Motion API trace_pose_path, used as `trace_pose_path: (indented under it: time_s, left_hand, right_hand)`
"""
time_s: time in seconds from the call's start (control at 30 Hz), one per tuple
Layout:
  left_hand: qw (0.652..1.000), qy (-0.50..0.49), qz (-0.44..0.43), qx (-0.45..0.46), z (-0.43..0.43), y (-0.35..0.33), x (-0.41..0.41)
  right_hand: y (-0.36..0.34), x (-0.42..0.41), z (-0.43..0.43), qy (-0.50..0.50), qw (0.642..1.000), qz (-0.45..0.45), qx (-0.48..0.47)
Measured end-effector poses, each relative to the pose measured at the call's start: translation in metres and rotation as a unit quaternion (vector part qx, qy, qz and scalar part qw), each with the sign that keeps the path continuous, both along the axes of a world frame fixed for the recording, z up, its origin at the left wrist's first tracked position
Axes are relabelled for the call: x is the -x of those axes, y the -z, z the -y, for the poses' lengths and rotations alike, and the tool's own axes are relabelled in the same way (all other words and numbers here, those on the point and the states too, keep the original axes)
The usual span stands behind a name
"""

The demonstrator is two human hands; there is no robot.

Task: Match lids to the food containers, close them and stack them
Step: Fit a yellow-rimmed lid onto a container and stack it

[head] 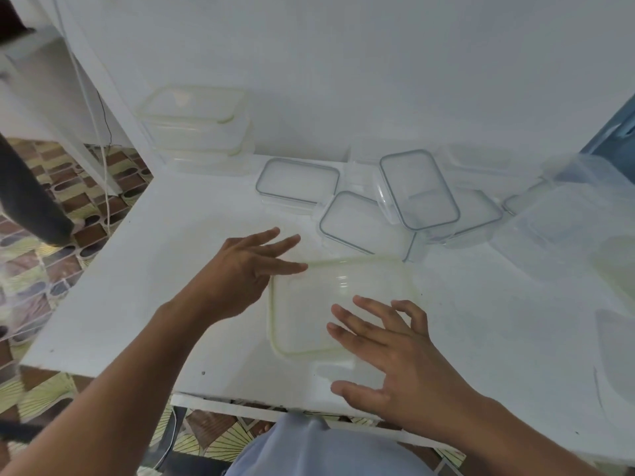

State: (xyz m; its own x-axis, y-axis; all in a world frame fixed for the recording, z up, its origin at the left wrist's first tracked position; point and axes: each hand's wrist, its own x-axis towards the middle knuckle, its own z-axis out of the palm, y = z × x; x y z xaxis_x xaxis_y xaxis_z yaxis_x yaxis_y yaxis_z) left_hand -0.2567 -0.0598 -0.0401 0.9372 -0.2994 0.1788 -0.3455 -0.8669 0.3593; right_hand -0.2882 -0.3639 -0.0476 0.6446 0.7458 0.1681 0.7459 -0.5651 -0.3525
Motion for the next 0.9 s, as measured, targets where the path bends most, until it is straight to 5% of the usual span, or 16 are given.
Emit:
trace_pose_path:
  time_s: [0.1, 0.23, 0.37, 0.47, 0.63, 0.9]
  left_hand:
    - [0.982, -0.145, -0.001, 0.119, 0.014, 0.002, 0.013]
    - [0.893, -0.36, -0.082, 0.259, 0.037, -0.009, 0.047]
    - [0.861, -0.376, -0.2, 0.276, 0.06, -0.003, 0.067]
    - [0.861, -0.381, -0.194, 0.276, 0.077, 0.001, 0.065]
    - [0.835, -0.412, -0.153, 0.331, 0.075, -0.012, 0.058]
    - [0.804, -0.363, -0.054, 0.468, 0.066, -0.093, 0.053]
  right_hand:
    - [-0.009, -0.008, 0.003, 0.069, 0.986, -0.09, -0.126]
    - [-0.021, -0.033, 0.014, 0.293, 0.911, -0.122, -0.262]
    - [-0.012, -0.055, 0.017, 0.382, 0.873, -0.259, -0.156]
    - [-0.005, -0.056, 0.013, 0.384, 0.848, -0.338, -0.136]
    - [-0.018, -0.064, 0.016, 0.389, 0.797, -0.422, -0.186]
    - [-0.114, -0.066, 0.018, 0.308, 0.781, -0.43, -0.333]
